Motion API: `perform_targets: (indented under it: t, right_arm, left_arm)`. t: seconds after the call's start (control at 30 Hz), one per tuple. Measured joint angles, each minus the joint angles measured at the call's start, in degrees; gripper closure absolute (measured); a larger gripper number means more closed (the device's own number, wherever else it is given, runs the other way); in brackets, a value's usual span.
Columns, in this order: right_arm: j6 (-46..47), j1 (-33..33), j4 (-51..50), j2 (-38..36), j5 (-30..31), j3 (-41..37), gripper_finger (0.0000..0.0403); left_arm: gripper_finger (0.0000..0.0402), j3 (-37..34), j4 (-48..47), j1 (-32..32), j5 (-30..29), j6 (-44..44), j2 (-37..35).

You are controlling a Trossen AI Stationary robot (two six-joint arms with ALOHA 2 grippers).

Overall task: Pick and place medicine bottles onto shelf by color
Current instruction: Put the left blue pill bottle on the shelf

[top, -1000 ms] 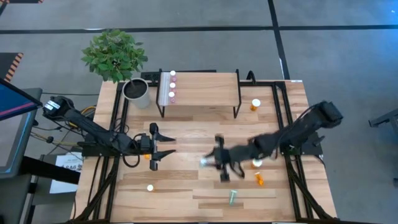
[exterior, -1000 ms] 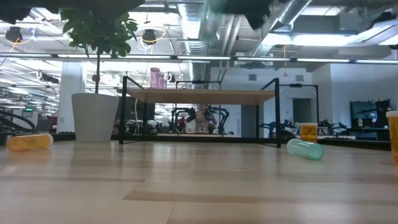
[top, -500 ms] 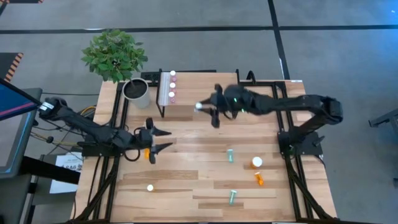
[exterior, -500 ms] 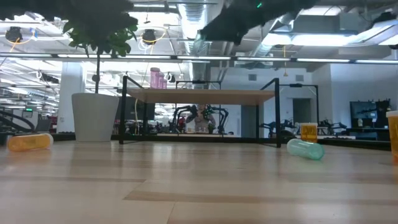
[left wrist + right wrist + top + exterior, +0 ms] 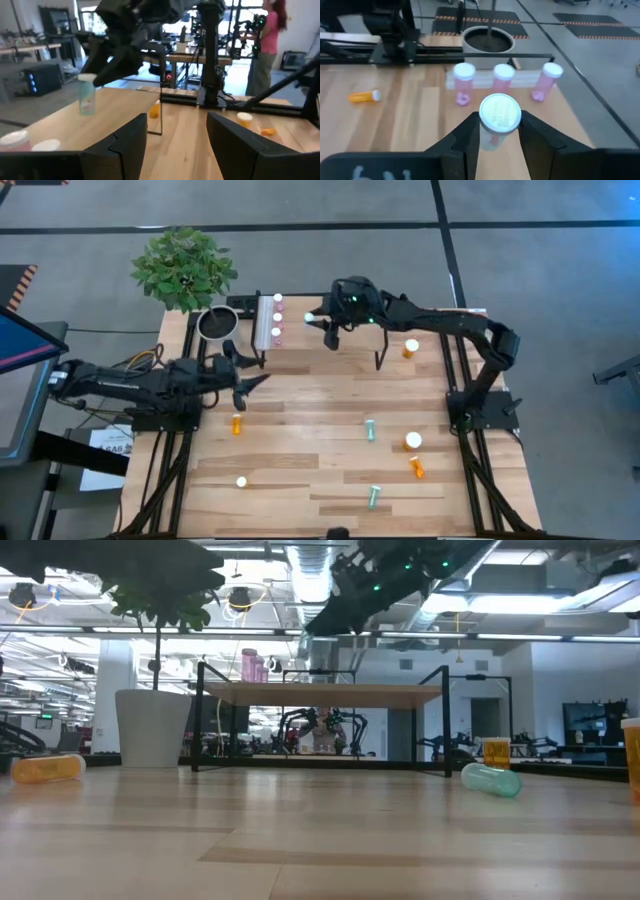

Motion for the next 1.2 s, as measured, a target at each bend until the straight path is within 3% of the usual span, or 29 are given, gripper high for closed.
perform_targets:
  t: [0.17,0.3,0.6,0.93,1.2]
  right_arm:
    - [-1.9,-2.7,-4.1,4.5,-0.1,7.1,0.0256]
    - [-1.8,-5.5,-6.6,7.9,-0.1,10.9,0.0255]
    - [-0.8,-9.7,-6.2,11.4,-2.2,11.5,0.0255]
    - [-1.1,-8.4,-1.0,12.7,-3.1,11.5,0.0255]
    - [-1.3,-8.6,-2.9,12.7,-3.0,11.5,0.0255]
  left_arm:
    - [0.0208,0.0,-0.8,5.3,5.4,-2.3,-1.3]
    - [0.0208,0.0,-0.9,7.6,5.7,-3.0,-1.1]
    - [0.0208,0.0,-1.3,9.0,6.6,-3.0,-1.1]
    - [0.0208,0.0,-1.4,9.0,6.6,-3.0,-0.7]
    - [0.0208,0.0,-1.4,9.0,6.6,-3.1,-0.7]
